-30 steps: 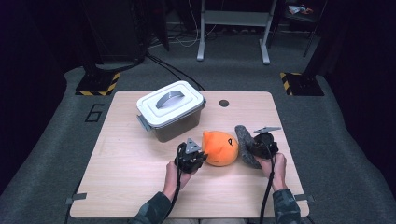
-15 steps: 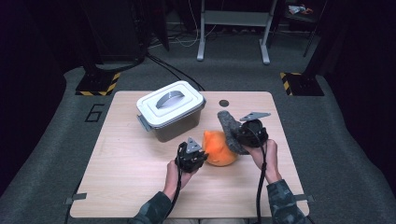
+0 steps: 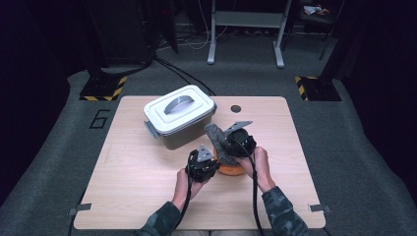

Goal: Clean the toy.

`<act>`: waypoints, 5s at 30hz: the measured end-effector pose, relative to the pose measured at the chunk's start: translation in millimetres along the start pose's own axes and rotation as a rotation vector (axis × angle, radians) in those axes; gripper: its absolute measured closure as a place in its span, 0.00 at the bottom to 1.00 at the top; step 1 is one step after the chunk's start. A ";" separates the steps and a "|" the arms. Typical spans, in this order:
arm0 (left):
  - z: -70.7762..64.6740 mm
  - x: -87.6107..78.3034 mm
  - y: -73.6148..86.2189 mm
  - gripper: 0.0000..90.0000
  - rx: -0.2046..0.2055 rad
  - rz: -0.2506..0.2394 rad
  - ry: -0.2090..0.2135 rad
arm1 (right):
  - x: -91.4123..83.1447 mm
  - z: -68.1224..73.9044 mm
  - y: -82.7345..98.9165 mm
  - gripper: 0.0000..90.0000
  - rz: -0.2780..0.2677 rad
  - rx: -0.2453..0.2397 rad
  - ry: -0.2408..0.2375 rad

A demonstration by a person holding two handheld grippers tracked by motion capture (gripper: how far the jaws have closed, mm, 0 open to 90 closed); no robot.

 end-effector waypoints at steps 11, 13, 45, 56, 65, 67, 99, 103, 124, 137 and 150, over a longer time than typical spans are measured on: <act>0.9 1.8 1.3 0.91 -0.010 0.002 0.003 | -1.7 -1.3 9.3 0.82 0.017 -0.009 0.038; 1.2 1.8 1.3 0.91 -0.008 0.005 0.000 | -4.0 -5.0 13.0 0.82 0.008 0.006 0.046; 3.5 3.2 2.7 0.91 -0.012 0.014 -0.006 | -8.3 -48.3 107.9 0.82 0.092 0.262 0.114; 5.5 3.8 3.5 0.90 -0.028 0.010 -0.012 | 19.2 -46.3 139.6 0.82 0.133 0.320 0.057; 6.5 3.4 3.0 0.90 -0.027 0.008 -0.011 | -16.7 -59.2 128.6 0.83 0.079 0.318 0.109; 6.6 3.5 2.9 0.90 -0.029 0.005 -0.012 | -28.5 -61.6 121.6 0.83 0.050 0.308 0.120; 12.7 5.3 3.0 0.61 -0.063 -0.007 0.015 | -14.6 -35.1 61.0 0.83 0.014 0.142 0.067; 13.3 8.9 4.2 0.52 -0.061 -0.006 0.003 | -14.4 -36.8 61.9 0.83 0.013 0.151 0.069; 7.3 25.7 2.9 0.71 0.083 -0.008 0.005 | -11.4 -40.1 70.9 0.83 -0.010 0.193 0.074; 3.8 19.0 -3.8 0.84 0.001 -0.006 0.052 | -30.0 -42.4 71.0 0.83 -0.054 0.212 0.081; -3.6 7.2 -18.4 0.84 -0.116 0.026 0.132 | -45.5 -11.7 30.0 0.82 -0.085 0.085 0.043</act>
Point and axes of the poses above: each handheld gripper's, and its own axes: x roughly forward along the jaws, y roughly out of its underside, z roughly to its left, the point moved 3 cm from there along x, roughly forward along the jaws, and after that the axes turned 14 degrees about -x, right-handed, at the moved point
